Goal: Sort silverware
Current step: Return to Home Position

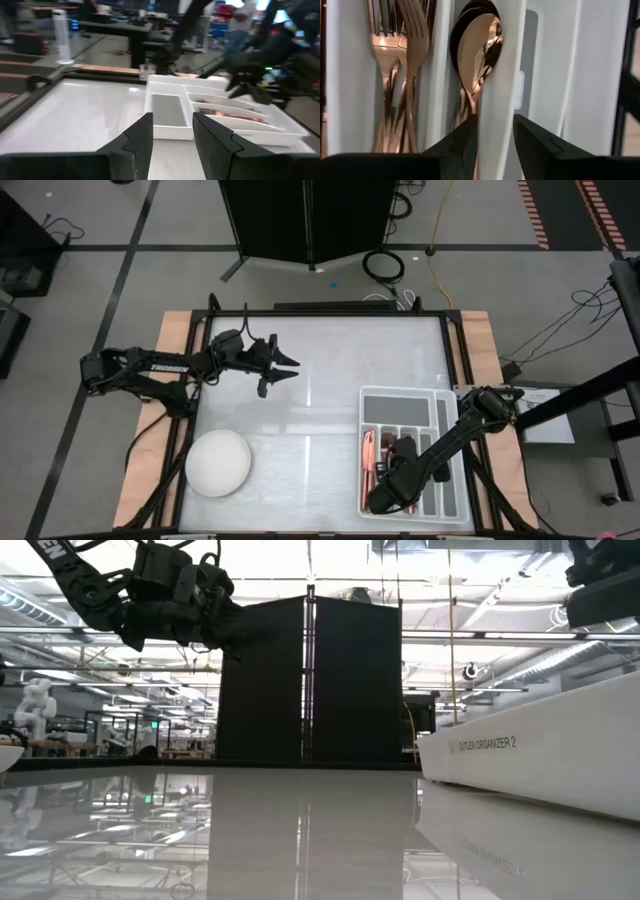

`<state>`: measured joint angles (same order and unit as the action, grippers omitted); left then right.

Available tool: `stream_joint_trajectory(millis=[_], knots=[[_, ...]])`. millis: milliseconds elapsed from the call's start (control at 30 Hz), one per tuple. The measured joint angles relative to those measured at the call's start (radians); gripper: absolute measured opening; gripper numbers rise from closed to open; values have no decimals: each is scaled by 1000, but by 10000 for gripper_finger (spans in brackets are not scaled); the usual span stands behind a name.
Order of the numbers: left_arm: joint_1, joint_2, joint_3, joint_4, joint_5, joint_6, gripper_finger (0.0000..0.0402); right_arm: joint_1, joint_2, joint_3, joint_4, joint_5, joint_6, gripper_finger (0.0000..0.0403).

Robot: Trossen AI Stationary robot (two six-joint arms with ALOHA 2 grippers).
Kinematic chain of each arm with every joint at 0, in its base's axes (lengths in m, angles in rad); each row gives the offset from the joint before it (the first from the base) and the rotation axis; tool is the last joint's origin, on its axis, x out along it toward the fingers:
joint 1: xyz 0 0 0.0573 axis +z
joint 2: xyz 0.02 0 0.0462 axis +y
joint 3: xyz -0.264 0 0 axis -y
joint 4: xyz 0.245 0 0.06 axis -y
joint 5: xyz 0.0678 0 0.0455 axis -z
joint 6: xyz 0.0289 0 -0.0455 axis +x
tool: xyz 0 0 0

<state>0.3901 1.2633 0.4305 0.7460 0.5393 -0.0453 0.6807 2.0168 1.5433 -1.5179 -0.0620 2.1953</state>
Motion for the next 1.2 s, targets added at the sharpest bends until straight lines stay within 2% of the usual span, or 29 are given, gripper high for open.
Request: stream_joint_trajectory(millis=[100,167,433,500,733,900,1033,1100,1200], knots=[[0,0,0,-4,-97,0,138,-3,0,33,-27,15,-57,118],[0,0,0,-4,-154,-27,138,-7,-1,73,-52,58,-152,118],[0,-3,0,47,-121,-244,138,-20,-129,152,21,451,-605,109],[0,-7,0,78,-90,-289,138,-21,-177,153,38,537,-681,106],[35,-85,0,99,160,-406,138,-22,-338,153,61,807,-923,90],[89,-229,0,-12,220,-431,138,-25,-478,74,62,817,-976,71],[123,-357,0,-212,199,-339,138,-25,-644,-120,102,814,-865,53],[129,-411,0,-322,158,-283,138,-29,-736,-250,221,804,-842,44],[131,-481,0,-477,93,-192,138,-57,-853,-446,534,754,-947,28]])
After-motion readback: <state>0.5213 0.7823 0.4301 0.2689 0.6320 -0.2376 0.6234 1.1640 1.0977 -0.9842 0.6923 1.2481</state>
